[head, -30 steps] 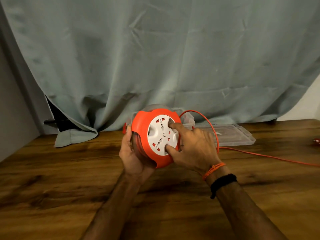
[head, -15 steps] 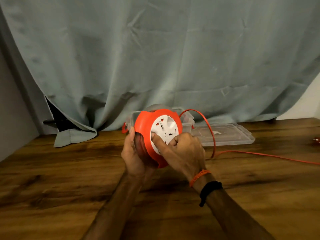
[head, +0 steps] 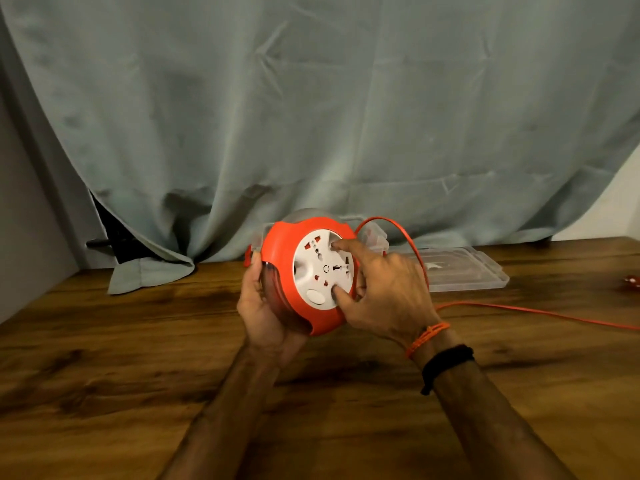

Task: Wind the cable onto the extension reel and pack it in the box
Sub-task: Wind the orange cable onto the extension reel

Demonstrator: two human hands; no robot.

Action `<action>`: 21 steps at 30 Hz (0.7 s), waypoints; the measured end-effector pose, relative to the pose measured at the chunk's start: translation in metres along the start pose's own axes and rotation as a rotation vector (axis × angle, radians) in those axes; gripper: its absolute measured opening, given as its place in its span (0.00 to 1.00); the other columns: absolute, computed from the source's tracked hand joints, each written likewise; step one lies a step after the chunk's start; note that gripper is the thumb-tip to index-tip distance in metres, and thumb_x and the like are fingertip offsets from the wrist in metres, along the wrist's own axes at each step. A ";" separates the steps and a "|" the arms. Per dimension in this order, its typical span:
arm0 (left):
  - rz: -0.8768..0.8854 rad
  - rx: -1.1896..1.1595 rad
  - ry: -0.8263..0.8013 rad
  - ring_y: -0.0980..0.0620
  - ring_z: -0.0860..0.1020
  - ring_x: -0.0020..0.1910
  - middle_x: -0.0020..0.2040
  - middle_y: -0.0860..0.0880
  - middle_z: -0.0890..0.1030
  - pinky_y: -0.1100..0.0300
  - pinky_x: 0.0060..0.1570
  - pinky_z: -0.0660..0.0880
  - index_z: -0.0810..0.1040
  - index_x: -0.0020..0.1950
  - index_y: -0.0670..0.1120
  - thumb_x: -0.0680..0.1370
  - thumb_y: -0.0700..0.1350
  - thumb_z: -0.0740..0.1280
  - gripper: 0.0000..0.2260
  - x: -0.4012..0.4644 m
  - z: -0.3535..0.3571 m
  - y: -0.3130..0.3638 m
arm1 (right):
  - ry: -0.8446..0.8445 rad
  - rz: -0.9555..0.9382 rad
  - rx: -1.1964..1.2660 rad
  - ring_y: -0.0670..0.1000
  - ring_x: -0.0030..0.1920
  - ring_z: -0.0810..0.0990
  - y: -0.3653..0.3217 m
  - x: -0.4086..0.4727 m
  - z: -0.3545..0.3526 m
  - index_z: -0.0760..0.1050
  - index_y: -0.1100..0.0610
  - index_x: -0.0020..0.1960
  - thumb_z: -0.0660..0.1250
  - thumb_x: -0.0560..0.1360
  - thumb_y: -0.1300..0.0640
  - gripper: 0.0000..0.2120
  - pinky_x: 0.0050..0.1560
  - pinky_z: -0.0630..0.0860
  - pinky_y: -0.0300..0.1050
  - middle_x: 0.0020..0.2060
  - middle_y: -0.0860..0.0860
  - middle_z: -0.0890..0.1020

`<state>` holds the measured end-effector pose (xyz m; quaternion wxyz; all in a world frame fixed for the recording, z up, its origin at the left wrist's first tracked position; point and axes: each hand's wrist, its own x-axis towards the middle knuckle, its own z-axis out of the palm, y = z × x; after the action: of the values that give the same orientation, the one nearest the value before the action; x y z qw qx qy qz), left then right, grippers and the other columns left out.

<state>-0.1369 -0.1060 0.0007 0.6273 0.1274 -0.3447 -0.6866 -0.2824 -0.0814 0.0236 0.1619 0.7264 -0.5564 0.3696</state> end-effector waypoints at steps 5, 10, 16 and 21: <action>-0.005 0.002 -0.010 0.37 0.79 0.63 0.64 0.38 0.80 0.39 0.65 0.72 0.75 0.70 0.43 0.77 0.63 0.53 0.31 0.001 0.000 -0.001 | 0.030 -0.031 -0.026 0.58 0.47 0.81 0.002 -0.003 0.002 0.68 0.44 0.69 0.68 0.68 0.41 0.30 0.49 0.75 0.50 0.44 0.54 0.83; 0.002 0.002 -0.019 0.38 0.80 0.62 0.63 0.38 0.82 0.42 0.61 0.76 0.78 0.66 0.44 0.77 0.62 0.54 0.30 0.002 0.000 -0.002 | 0.026 0.138 -0.025 0.57 0.52 0.79 -0.004 -0.003 0.004 0.72 0.45 0.62 0.70 0.64 0.33 0.31 0.51 0.70 0.49 0.48 0.52 0.82; 0.031 0.022 0.015 0.36 0.79 0.63 0.63 0.36 0.81 0.40 0.65 0.72 0.79 0.65 0.41 0.74 0.62 0.59 0.31 0.002 -0.001 -0.005 | 0.097 0.359 0.113 0.54 0.43 0.80 -0.024 -0.007 0.017 0.77 0.53 0.37 0.65 0.61 0.27 0.28 0.41 0.73 0.44 0.37 0.50 0.82; 0.067 0.054 0.019 0.38 0.81 0.59 0.60 0.37 0.83 0.42 0.63 0.75 0.79 0.64 0.40 0.73 0.60 0.59 0.29 0.002 0.001 -0.006 | 0.035 0.507 0.391 0.47 0.37 0.84 -0.028 -0.003 0.025 0.73 0.54 0.29 0.63 0.61 0.24 0.31 0.32 0.80 0.46 0.30 0.48 0.83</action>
<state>-0.1423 -0.1078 -0.0013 0.6495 0.1393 -0.3611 -0.6546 -0.2484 -0.0859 0.0094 -0.0685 0.5755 -0.6350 0.5107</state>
